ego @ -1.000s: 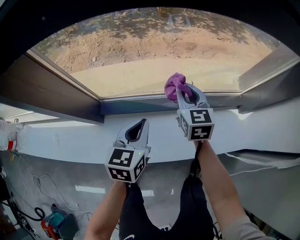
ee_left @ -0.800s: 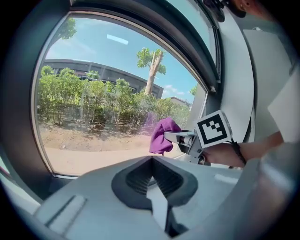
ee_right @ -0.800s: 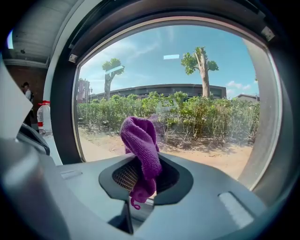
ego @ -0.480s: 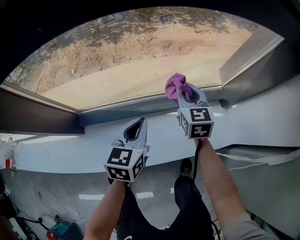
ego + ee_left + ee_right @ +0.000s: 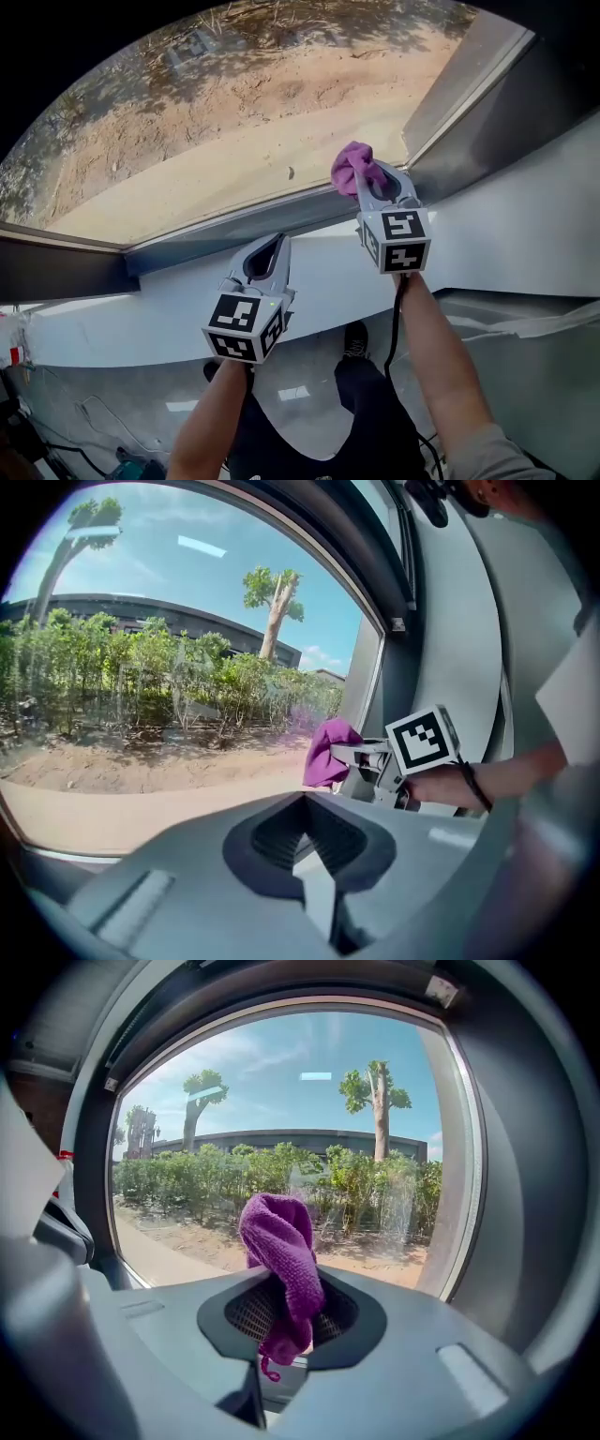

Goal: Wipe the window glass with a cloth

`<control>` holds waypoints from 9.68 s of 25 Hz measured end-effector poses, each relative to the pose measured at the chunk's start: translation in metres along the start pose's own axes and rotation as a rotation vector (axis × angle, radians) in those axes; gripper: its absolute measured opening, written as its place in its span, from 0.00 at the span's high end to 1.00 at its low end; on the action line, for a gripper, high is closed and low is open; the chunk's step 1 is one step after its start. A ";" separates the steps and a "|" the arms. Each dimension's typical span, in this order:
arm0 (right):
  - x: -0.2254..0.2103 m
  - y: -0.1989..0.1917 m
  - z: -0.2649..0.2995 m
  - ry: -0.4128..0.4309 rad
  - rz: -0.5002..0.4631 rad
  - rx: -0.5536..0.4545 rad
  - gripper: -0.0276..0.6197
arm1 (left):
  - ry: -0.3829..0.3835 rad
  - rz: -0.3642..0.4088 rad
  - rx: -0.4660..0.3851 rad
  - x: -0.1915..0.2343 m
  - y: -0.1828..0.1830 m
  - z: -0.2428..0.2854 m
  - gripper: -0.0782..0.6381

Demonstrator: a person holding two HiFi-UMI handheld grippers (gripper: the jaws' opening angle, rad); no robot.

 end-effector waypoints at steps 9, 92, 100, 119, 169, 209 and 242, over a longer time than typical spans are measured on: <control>-0.077 -0.004 -0.008 -0.087 0.036 -0.015 0.82 | -0.043 0.017 0.009 -0.033 0.006 0.047 0.89; 0.182 -0.079 0.068 -0.026 0.089 0.085 0.82 | 0.164 -0.138 0.039 0.127 -0.105 -0.122 0.89; 0.266 -0.086 0.080 0.021 0.075 0.123 0.82 | 0.214 -0.137 0.071 0.170 -0.123 -0.181 0.89; 0.442 -0.110 0.113 0.173 0.047 0.192 0.82 | 0.297 -0.174 0.103 0.256 -0.166 -0.277 0.89; 0.536 -0.172 0.150 0.516 -0.196 0.291 0.82 | 0.351 -0.209 0.151 0.274 -0.208 -0.285 0.89; 0.142 -0.147 0.091 0.123 -0.062 0.274 0.82 | 0.060 -0.051 0.151 0.075 -0.116 -0.060 0.89; -0.125 -0.141 0.059 -0.211 0.083 0.250 0.82 | -0.142 0.033 0.182 -0.069 -0.090 0.065 0.89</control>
Point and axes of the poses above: the fingertips, and each gripper's own axes: z forward along the fingers, x to its left, y out of its top, the point moved 4 cm from there along -z, backward along the fingers, and after that the axes turned 10 degrees about z, right-handed, at the moved point
